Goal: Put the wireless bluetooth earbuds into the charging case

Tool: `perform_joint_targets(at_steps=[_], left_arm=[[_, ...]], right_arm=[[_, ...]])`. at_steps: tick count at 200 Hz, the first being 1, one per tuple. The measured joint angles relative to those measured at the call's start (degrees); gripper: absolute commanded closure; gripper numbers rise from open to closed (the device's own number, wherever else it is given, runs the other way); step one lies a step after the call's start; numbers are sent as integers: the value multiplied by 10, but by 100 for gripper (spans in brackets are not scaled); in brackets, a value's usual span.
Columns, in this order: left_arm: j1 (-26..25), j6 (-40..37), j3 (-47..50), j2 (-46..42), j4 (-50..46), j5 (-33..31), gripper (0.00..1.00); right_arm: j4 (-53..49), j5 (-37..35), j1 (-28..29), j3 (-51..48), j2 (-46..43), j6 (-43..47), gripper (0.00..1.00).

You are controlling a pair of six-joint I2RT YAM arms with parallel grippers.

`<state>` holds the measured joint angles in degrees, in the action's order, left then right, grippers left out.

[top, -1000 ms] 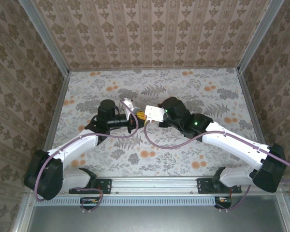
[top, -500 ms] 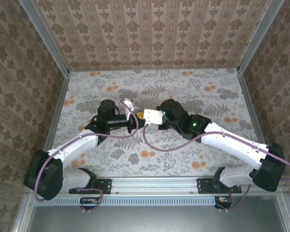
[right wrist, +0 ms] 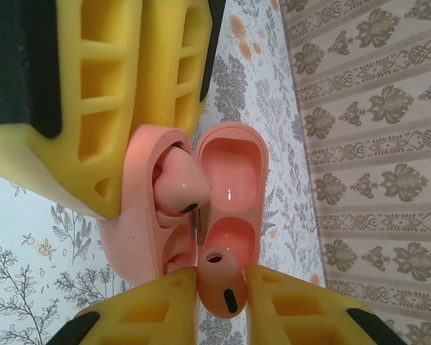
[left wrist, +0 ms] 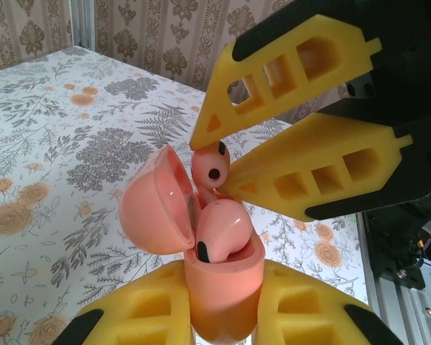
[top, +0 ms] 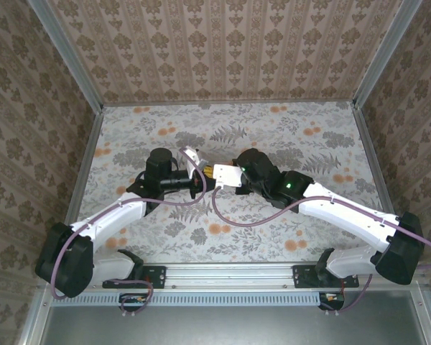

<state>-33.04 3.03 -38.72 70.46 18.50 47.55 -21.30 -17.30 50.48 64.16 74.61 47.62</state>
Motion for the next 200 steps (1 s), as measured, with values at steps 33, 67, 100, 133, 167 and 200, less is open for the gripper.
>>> perform_joint_targets(at_steps=[33, 67, 100, 133, 167, 200], left_arm=[[0, 0, -3, 0, -11, -9, 92], [-4, 0, -3, 0, -20, -13, 93], [-7, -2, -4, 0, -23, -12, 93], [-7, -3, -4, 0, -23, -12, 92], [-7, -6, -4, 0, -21, -13, 93], [-7, -7, -4, 0, -11, -18, 92]], right_arm=[[-12, -3, 0, 18, 19, -8, 79], [-18, -3, 0, 18, 20, -13, 72], [-18, -3, 0, 18, 17, -13, 66], [-19, -2, 0, 18, 12, -15, 62], [-21, 9, 0, 18, 5, -20, 59], [-22, 23, 1, 17, -6, -28, 57]])
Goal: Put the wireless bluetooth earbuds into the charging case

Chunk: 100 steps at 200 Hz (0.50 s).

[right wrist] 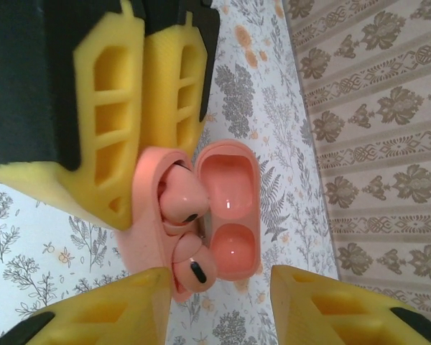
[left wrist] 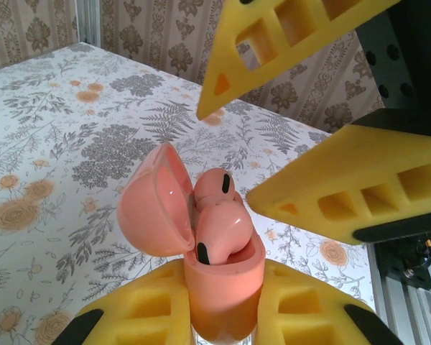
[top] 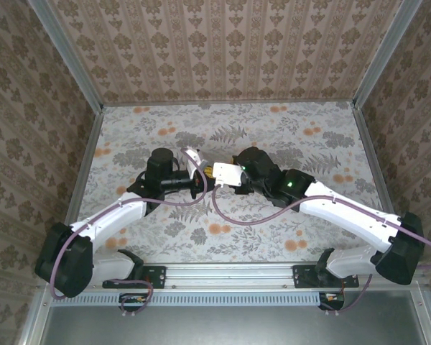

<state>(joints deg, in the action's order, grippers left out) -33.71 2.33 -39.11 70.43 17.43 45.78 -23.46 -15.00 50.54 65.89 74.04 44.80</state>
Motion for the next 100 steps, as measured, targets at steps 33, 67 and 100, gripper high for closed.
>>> perform_joint_targets(at_steps=[33, 67, 100], left_arm=[[0, -1, 0, 0, 15, -7, 93], [0, -6, 5, 0, 45, -10, 93], [0, -13, 23, -6, 66, -10, 93]], right_arm=[[2, 6, 0, -7, -14, -12, 50], [6, 49, -23, -27, -50, -58, 38], [6, 135, -89, -31, -76, -110, 20]])
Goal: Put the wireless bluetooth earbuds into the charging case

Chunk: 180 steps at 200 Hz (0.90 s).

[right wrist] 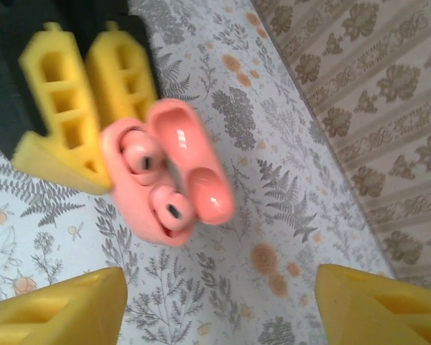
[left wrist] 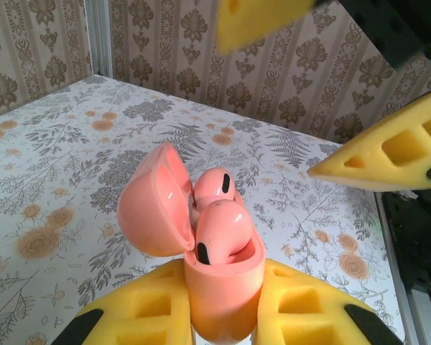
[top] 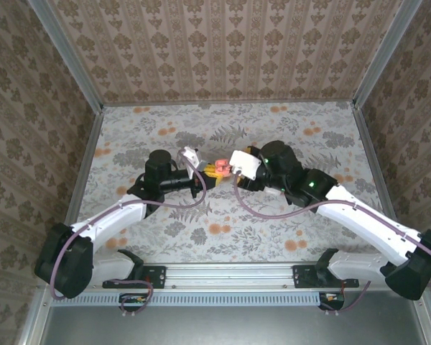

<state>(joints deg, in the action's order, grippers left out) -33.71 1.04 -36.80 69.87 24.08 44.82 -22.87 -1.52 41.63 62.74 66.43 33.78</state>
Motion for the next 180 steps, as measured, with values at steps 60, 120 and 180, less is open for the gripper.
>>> perform_joint_targets(at_steps=[60, 120, 180], left_arm=[[-1, -16, 4, -18, 21, 23, 93], [-4, -20, 5, -21, 23, 35, 93], [-10, -8, 5, -19, 13, 44, 93]], right_arm=[[10, 214, -82, -12, 29, -56, 12], [58, 381, -100, -16, 70, -77, 21], [124, 463, -138, -69, 39, -65, 51]])
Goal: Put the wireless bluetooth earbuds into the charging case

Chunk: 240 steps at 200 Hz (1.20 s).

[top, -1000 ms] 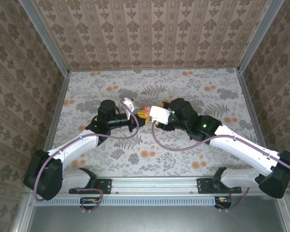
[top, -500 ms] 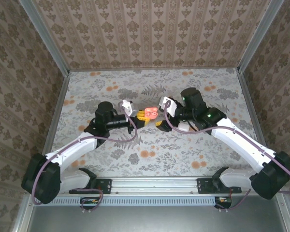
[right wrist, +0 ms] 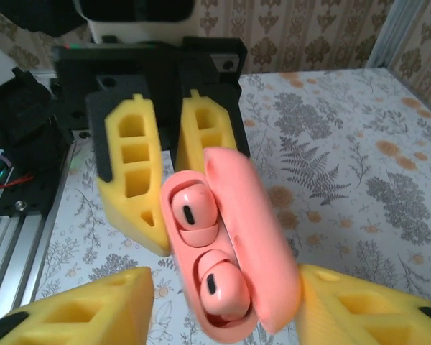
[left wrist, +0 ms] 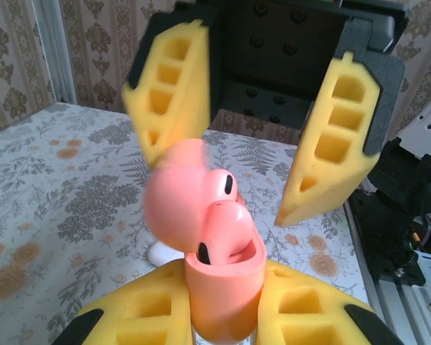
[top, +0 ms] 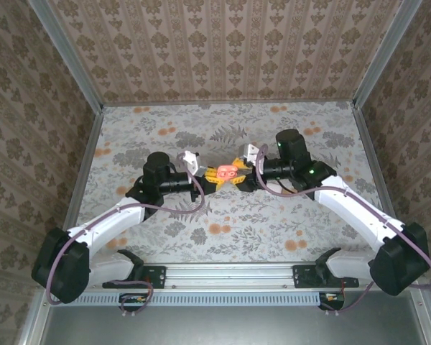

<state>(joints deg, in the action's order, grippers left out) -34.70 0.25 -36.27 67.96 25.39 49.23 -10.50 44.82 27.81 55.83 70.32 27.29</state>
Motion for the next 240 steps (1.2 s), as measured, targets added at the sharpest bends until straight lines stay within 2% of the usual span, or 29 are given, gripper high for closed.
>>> perform_joint_targets(at_steps=[30, 57, 97, 126, 150, 171, 181, 214, 227, 232, 240], left_arm=[[0, 22, 0, 23, 9, -12, 92], [6, 60, -11, 71, -1, -38, 92], [7, 157, -80, 179, -63, -60, 93], [6, 245, -151, 281, -118, -60, 91], [2, 296, -175, 344, -158, -57, 85], [-5, 312, -200, 381, -212, -58, 82], [-7, 316, -213, 395, -233, -58, 76], [-7, 315, -238, 403, -298, -77, 42], [-4, 305, -243, 402, -325, -101, 22], [-2, 305, -243, 399, -336, -111, 3], [2, 298, -246, 392, -347, -113, 0]], right_arm=[[1, 32, -20, -27, -36, -5, 51], [10, 40, -42, -59, -57, -52, 45], [14, -36, -106, -76, -47, -213, 37], [-2, -96, -143, -76, -20, -333, 36], [-13, -124, -158, -92, -14, -395, 36], [-18, -139, -164, -104, -14, -426, 36], [-19, -145, -167, -106, -14, -436, 36], [-19, -165, -180, -114, -21, -455, 31], [-17, -183, -189, -130, -32, -459, 27], [-16, -192, -192, -137, -37, -459, 26], [-14, -210, -199, -151, -47, -460, 24]])
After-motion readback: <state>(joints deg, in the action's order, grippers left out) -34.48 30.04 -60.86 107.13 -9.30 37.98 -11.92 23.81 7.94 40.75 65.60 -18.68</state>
